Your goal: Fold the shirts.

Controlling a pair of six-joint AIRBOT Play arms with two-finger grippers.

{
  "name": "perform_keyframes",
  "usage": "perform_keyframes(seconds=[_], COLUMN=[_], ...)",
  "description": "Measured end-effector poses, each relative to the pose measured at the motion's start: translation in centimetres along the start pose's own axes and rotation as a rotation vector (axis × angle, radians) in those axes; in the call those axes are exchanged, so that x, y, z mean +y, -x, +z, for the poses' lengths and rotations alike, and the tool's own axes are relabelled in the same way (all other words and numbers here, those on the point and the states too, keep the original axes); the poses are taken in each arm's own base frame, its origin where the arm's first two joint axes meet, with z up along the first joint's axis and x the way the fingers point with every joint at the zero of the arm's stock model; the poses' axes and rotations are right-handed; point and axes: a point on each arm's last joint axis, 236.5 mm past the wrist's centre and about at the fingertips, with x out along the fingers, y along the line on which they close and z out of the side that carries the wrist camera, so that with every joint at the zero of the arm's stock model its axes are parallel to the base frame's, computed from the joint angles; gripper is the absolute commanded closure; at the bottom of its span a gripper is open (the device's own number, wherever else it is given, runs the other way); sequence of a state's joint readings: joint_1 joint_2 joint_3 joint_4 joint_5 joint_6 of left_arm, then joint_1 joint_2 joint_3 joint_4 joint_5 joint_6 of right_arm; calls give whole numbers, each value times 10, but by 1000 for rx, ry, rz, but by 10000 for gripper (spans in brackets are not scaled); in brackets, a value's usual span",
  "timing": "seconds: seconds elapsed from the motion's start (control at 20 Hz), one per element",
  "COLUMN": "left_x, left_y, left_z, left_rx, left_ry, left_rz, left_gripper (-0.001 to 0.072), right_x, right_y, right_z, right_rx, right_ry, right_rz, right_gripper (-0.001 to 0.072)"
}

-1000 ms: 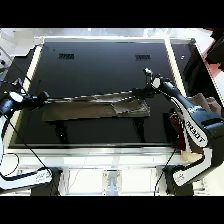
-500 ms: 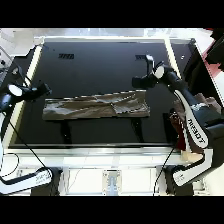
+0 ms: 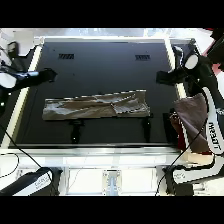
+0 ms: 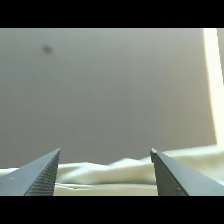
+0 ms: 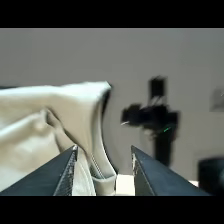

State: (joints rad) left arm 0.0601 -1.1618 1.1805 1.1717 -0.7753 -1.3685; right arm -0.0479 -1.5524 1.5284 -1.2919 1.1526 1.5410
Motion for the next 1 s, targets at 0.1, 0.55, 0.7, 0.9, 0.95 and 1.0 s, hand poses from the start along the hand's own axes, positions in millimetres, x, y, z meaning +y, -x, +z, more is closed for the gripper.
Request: perform_keyframes(seconds=[0.1,0.55,0.7,0.9,0.95,1.0], left_x=[-33,-122,-126,-128,-128,-128], left_y=[-16,-100,-108,-111,-112,-112], left_z=[-10,-100,-116,-123,-124,-125], left_rx=[61,426,475,499,502,505], left_ry=[-66,-275,-292,-301,-301,-303], left_rz=[-60,-200,-206,-208,-208,-209], left_gripper=[61,62,62,62,63,63], right_x=[-8,4,13,26,31,38], right_y=[-21,-111,-119,-127,-129,-131], right_z=[-20,-83,-89,-96,-98,-101], right_rx=[51,273,295,314,318,324], right_ry=[-77,-271,-288,-257,-242,-225], right_rz=[77,396,439,453,454,455], right_gripper=[216,129,130,160,168,306])
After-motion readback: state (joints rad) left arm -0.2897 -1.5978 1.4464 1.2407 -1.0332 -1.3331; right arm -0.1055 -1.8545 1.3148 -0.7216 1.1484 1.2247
